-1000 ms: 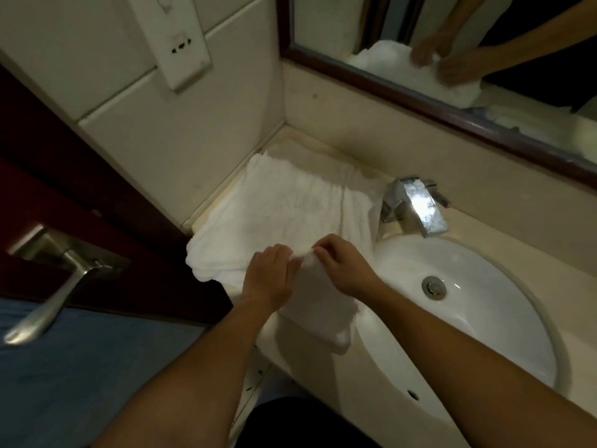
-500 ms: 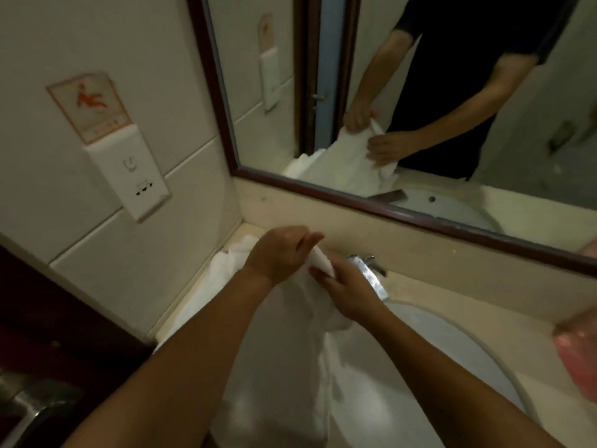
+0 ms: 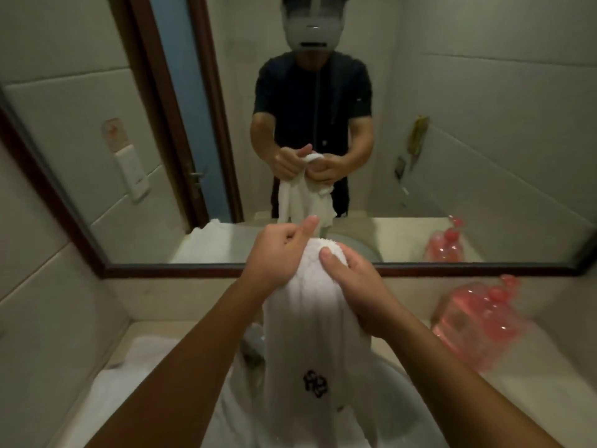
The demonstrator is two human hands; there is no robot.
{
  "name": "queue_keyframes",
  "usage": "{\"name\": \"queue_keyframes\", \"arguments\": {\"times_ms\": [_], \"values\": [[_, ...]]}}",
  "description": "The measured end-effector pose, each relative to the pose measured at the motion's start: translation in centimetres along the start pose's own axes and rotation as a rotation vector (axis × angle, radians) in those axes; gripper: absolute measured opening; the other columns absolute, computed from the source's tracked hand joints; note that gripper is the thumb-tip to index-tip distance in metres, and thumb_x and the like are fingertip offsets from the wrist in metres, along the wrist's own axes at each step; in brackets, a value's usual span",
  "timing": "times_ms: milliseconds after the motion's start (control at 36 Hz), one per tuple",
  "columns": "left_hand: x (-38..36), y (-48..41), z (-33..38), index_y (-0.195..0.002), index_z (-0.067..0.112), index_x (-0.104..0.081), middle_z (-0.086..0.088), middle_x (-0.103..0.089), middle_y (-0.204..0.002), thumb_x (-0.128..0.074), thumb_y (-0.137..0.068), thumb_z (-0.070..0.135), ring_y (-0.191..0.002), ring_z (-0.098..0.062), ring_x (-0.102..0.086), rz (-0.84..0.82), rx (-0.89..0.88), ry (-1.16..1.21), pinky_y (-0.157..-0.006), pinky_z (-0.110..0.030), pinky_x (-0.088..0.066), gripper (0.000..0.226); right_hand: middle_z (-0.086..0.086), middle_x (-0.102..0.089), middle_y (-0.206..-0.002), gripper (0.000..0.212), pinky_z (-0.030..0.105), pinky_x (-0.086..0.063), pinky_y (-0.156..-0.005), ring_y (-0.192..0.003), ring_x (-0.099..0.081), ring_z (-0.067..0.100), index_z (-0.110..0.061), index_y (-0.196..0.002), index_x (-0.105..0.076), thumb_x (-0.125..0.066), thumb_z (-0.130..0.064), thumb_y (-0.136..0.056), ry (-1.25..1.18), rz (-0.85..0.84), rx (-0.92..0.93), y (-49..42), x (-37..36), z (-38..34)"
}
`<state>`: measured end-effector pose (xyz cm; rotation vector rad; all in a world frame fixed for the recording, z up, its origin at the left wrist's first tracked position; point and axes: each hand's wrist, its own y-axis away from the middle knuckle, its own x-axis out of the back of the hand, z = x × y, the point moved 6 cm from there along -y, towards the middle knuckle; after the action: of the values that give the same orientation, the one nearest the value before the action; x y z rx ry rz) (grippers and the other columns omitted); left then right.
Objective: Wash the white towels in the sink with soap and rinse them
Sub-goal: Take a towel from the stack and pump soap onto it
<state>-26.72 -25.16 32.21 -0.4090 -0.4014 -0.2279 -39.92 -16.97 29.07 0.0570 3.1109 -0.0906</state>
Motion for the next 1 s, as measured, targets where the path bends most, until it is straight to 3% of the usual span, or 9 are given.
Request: {"name": "queue_keyframes", "arguments": {"times_ms": [167,222,278,361,472,667,806,889,1000], "values": [[-8.3,0.3,-0.5,-0.062,0.017,-0.063,-0.003,-0.063,-0.063,-0.05,-0.09,0.085,-0.065,-0.02,-0.059,-0.1,0.172,0.225,-0.069,-0.042,-0.052,0.075,0.012,-0.075,-0.128,0.041,0.047,-0.056,-0.107,-0.121,-0.071,0.031,-0.018,-0.138,-0.063,-0.062,-0.041,-0.104,-0.142,0.079,-0.121,2.0,6.2,2.1],[-12.0,1.4,-1.7,-0.071,0.015,-0.071,-0.012,-0.076,-0.087,-0.046,-0.083,0.091,-0.077,-0.022,-0.071,-0.22,0.294,0.435,-0.084,-0.049,-0.061,0.08,0.019,-0.071,-0.131,0.054,0.053,-0.055,-0.108,-0.124,-0.068,0.037,-0.015,-0.142,-0.06,-0.063,-0.045,-0.096,-0.231,0.097,-0.162,2.8,7.9,2.7],[-15.5,3.0,-2.2,-0.093,0.017,-0.071,-0.014,-0.079,-0.11,-0.059,-0.074,0.093,-0.078,-0.007,-0.077,-0.332,0.41,0.649,-0.077,-0.032,-0.065,0.079,0.025,-0.068,-0.133,0.053,0.054,-0.057,-0.104,-0.124,-0.067,0.041,-0.014,-0.141,-0.058,-0.065,-0.045,-0.099,-0.339,0.138,-0.183,3.5,9.8,3.1],[-20.3,4.8,-3.2,-0.115,0.022,-0.062,0.003,-0.08,-0.107,-0.073,-0.022,0.101,-0.09,0.003,-0.076,-0.487,0.451,0.726,-0.075,-0.018,-0.06,0.122,0.022,-0.075,-0.119,0.04,0.049,-0.06,-0.096,-0.115,-0.072,0.038,-0.011,-0.131,-0.062,-0.061,-0.041,-0.104,-0.427,0.219,-0.197,4.3,13.2,3.8],[-24.8,5.5,-5.8,-0.135,0.024,-0.068,-0.007,-0.075,-0.131,-0.055,-0.06,0.103,-0.123,-0.022,-0.07,-0.505,0.61,0.68,-0.115,-0.051,-0.049,0.11,0.028,-0.071,-0.127,0.06,0.052,-0.06,-0.1,-0.12,-0.069,0.044,-0.007,-0.137,-0.063,-0.072,-0.047,-0.093,-0.53,0.361,-0.278,5.4,17.7,7.0],[-29.9,4.2,-5.9,-0.123,0.009,-0.072,-0.017,-0.079,-0.113,-0.058,-0.069,0.081,-0.107,-0.035,-0.076,-0.469,0.769,0.627,-0.098,-0.052,-0.059,0.091,0.016,-0.08,-0.111,0.03,0.055,-0.057,-0.103,-0.105,-0.077,0.035,-0.01,-0.124,-0.071,-0.065,-0.031,-0.104,-0.302,0.642,-0.427,9.2,25.0,11.7],[-32.5,2.5,-5.0,-0.119,0.014,-0.076,-0.008,-0.08,-0.111,-0.066,-0.07,0.084,-0.105,-0.028,-0.076,-0.484,0.749,0.445,-0.1,-0.047,-0.058,0.086,0.001,-0.078,-0.12,0.036,0.043,-0.059,-0.1,-0.105,-0.077,0.02,-0.032,-0.123,-0.074,-0.061,-0.057,-0.102,-0.157,0.768,-0.431,9.3,28.3,11.4],[-34.7,1.5,-4.2,-0.12,0.017,-0.075,-0.005,-0.079,-0.113,-0.063,-0.081,0.086,-0.105,-0.025,-0.073,-0.52,0.769,0.388,-0.099,-0.044,-0.058,0.08,0.005,-0.082,-0.106,0.05,0.047,-0.056,-0.103,-0.103,-0.078,0.027,-0.021,-0.113,-0.079,-0.049,-0.06,-0.106,-0.118,0.835,-0.511,9.3,31.3,11.4],[-37.2,0.4,-2.3,-0.112,0.02,-0.078,-0.002,-0.081,-0.102,-0.056,-0.093,0.077,-0.097,-0.022,-0.075,-0.601,0.743,0.382,-0.078,-0.034,-0.059,0.064,0.012,-0.082,-0.099,0.062,0.049,-0.056,-0.103,-0.098,-0.078,0.032,-0.012,-0.114,-0.074,-0.041,-0.064,-0.107,-0.049,0.817,-0.623,9.0,35.1,11.1]]}}
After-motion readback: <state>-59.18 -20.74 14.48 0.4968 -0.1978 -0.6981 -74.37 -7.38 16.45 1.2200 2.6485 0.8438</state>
